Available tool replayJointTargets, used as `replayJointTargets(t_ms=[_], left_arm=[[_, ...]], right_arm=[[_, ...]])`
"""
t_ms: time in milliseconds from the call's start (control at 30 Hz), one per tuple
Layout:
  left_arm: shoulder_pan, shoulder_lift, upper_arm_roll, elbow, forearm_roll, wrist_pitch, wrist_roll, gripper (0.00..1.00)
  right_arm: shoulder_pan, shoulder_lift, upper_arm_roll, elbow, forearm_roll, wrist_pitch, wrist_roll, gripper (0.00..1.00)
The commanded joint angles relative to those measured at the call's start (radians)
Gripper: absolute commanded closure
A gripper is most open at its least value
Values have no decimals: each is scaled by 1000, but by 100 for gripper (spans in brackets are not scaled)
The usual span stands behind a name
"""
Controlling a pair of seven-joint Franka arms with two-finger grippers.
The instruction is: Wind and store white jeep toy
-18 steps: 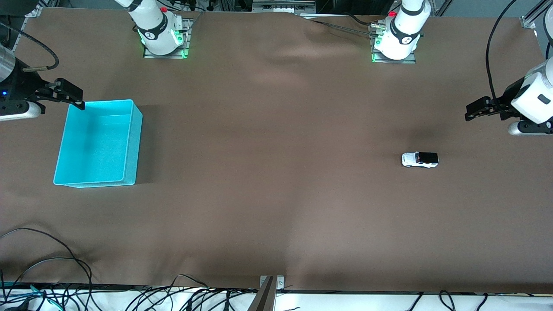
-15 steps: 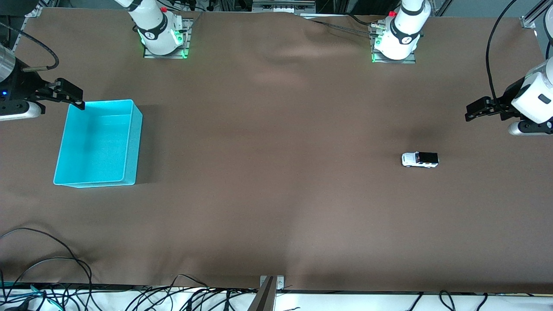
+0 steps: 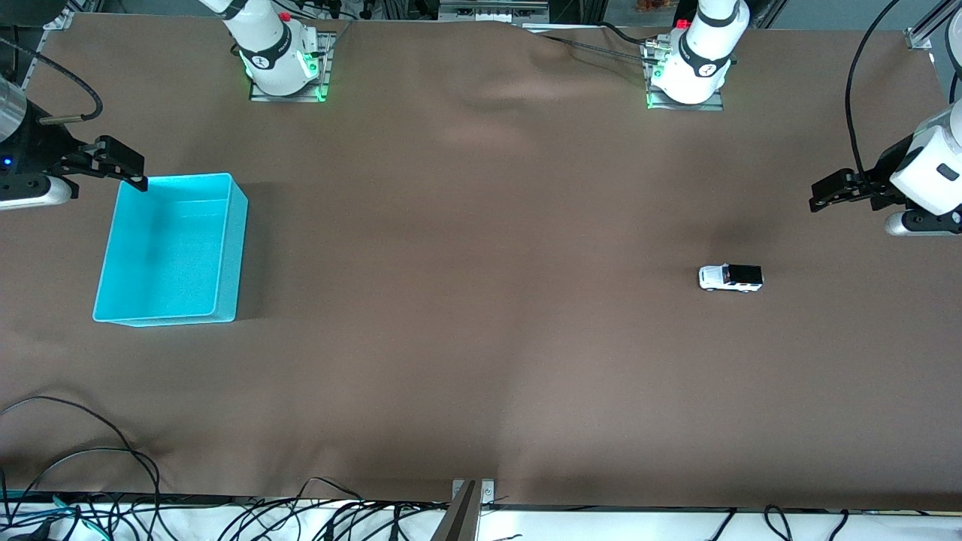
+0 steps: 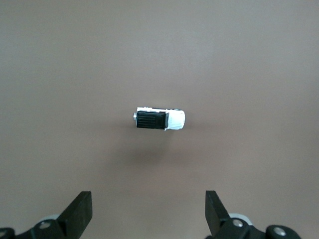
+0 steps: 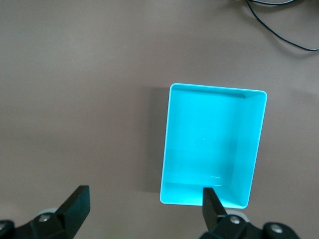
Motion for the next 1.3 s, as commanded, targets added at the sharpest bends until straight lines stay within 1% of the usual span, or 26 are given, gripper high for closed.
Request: replayJointTargets(t_ms=[0,367,601,701,1068,1268], left_arm=[[9,3,-4,7,-10,1,13,0],[6,33,-6,21,-7,-2,3,0],[9,45,-1,17,-7,-7,-132,0],[9,72,-1,17,-7,-7,-247,0],[6,167,-4,16,-7,4,-770,0],[9,210,-6,-5,-7,64,-1031,0]], right_arm=[[-3,8,0,20,-5,-4,5,0],[-7,11,0,20,-4,-2,5,0],[-7,13,0,20,-4,-2,5,0],[-7,11,0,20,-4,-2,7,0],[-6,11,0,20,-4,-1,7,0],[-6,11,0,20,-4,-1,7,0]])
